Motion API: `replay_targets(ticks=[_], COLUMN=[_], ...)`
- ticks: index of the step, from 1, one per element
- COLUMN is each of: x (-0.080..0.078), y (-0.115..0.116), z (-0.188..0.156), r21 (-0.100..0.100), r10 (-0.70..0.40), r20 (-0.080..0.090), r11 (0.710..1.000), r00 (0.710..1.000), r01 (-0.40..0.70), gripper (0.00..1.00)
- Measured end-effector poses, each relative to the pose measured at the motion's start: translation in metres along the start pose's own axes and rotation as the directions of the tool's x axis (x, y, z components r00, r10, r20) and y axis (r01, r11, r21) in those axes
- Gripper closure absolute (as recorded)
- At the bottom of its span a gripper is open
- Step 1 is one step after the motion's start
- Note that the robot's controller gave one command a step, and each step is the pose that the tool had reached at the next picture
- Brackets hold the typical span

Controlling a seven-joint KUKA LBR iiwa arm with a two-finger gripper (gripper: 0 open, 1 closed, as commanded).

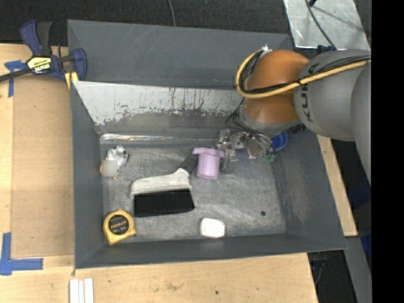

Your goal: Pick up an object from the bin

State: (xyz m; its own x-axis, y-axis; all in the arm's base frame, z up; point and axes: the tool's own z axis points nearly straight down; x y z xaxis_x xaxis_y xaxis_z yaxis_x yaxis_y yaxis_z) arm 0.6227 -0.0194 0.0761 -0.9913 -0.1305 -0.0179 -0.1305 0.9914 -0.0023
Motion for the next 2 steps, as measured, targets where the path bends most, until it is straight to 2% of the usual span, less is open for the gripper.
replay_targets(ticks=[1, 2], x=[0.000, 0.006], y=[0.000, -0.024], z=[0.000, -0.172], r21=[0.000, 0.001], r10=[-0.001, 0.006], r20=[0.000, -0.007], r11=[1.000, 1.000], r00=[1.000, 1.000], r01=[0.001, -0.006], gripper=[1.00, 1.00])
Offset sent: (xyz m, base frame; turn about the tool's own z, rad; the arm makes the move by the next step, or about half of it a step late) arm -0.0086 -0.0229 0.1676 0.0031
